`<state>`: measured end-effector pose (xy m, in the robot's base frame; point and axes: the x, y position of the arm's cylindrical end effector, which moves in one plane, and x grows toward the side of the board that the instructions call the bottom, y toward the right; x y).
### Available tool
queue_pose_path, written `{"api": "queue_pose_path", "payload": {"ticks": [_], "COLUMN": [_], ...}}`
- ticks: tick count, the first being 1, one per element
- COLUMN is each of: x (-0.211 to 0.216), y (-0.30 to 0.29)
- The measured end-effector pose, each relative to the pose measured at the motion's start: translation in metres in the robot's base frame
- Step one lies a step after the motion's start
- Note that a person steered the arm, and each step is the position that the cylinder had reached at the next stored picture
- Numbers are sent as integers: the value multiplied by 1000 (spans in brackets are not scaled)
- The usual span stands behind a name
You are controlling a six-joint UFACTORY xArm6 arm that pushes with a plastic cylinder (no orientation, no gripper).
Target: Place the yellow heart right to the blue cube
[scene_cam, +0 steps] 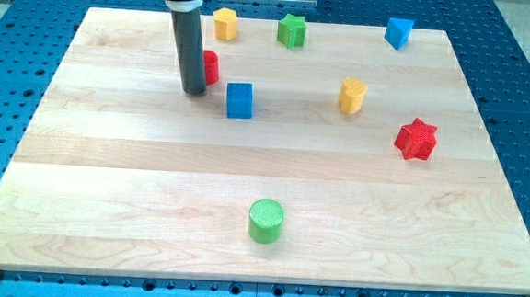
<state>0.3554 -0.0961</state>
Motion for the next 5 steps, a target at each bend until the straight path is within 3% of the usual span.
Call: {"api": "queue_pose_path", "payload": {"ticks": [2, 4, 5], "x": [-13, -31, 5], "y": [46, 240, 245]}}
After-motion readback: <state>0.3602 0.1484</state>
